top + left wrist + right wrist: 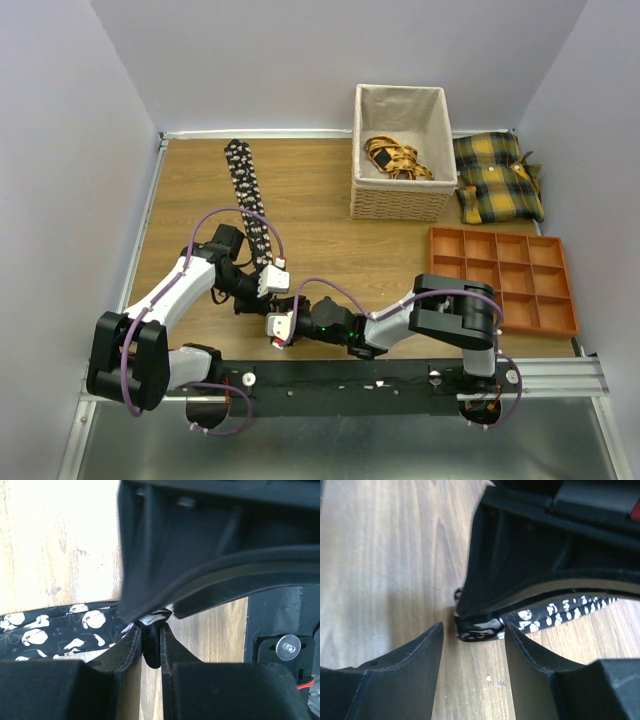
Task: Roll the ties
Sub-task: Roll the tie at the center of the board.
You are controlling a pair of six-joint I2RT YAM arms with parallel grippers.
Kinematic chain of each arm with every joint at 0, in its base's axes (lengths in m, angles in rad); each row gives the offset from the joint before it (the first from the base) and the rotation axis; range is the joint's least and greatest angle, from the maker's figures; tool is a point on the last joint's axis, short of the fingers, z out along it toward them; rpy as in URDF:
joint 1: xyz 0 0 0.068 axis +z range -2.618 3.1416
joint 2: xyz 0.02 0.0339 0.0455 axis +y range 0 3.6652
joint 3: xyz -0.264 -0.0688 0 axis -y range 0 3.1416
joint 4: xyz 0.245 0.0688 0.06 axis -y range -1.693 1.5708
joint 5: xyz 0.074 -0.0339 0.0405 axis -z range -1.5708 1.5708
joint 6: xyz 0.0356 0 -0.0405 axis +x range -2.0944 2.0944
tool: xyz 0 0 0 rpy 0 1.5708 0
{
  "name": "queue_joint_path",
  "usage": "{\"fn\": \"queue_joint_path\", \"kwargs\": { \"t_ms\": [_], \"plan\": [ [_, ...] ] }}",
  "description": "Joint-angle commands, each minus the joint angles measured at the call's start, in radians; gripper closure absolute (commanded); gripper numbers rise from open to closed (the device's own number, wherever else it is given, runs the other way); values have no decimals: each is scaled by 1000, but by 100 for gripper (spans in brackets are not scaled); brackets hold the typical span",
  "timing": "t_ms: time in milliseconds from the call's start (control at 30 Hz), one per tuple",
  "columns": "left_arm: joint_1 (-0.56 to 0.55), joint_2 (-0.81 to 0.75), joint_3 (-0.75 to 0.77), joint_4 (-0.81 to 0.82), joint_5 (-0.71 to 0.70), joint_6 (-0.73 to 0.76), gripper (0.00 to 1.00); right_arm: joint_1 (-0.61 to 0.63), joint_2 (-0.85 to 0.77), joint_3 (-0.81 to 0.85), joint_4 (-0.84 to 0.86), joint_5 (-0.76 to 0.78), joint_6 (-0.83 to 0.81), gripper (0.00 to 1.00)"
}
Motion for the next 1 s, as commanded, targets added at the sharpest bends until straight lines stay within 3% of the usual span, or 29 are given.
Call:
{"fn": "queue_joint_path", "kwargs": {
  "t_ms": [0,467,767,867,967],
  "plan": [
    [-3,4,26,-42,59,29,87,-3,44,43,-78,83,36,40],
    [-3,14,31,-39,59,20,87,-5,15,66,-37,53,-21,40],
    [-3,10,28,-28,64,9,87,-5,3,43,-60,-7,2,45],
    [-3,11,26,-28,64,15,87,-5,0,35,-66,-18,5,51],
    [-3,14,25,-25,63,12,87,-5,-5,49,-86,-12,22,65]
  ]
}}
